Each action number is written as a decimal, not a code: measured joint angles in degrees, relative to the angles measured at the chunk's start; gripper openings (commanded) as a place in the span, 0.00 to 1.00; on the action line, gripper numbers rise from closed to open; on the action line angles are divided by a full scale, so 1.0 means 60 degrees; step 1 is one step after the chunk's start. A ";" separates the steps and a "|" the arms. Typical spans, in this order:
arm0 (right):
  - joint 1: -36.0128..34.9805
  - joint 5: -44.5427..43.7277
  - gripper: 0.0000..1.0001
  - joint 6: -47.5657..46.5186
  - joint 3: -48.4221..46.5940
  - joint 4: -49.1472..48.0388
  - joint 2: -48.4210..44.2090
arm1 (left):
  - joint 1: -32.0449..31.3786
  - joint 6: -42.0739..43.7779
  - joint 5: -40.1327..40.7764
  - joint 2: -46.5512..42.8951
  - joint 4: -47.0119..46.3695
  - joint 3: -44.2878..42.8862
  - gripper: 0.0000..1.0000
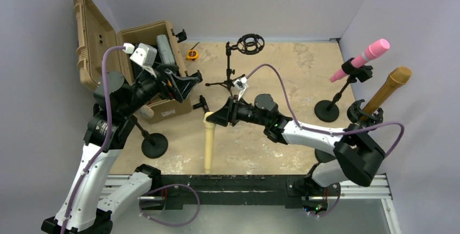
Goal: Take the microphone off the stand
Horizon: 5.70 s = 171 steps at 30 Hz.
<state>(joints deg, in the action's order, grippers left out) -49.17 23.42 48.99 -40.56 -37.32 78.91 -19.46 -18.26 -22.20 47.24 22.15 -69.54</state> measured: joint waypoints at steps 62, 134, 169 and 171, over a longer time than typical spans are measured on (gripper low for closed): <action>0.0579 -0.2266 0.70 0.2248 0.0554 -0.1708 0.3789 | -0.0433 0.0149 0.0266 0.0295 0.0040 0.0000 0.92; 0.2313 -0.0729 0.67 -0.1887 0.2674 -0.2557 -0.0994 | -0.1752 0.2645 0.0856 0.6827 -0.7679 0.2065 0.00; 0.3974 0.1144 0.60 -0.1749 0.1545 -0.4656 0.2619 | -0.1657 -0.0302 0.0433 0.1668 -0.1614 0.0382 0.77; 0.3974 0.1279 0.60 -0.1716 0.1494 -0.4692 0.2779 | -0.1661 0.0186 0.0576 0.1297 -0.1515 0.0069 0.77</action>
<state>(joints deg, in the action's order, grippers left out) -25.32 31.09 38.70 -31.59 -65.47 95.59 -29.43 -17.15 -18.74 55.02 13.06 -69.12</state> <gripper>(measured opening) 0.599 0.769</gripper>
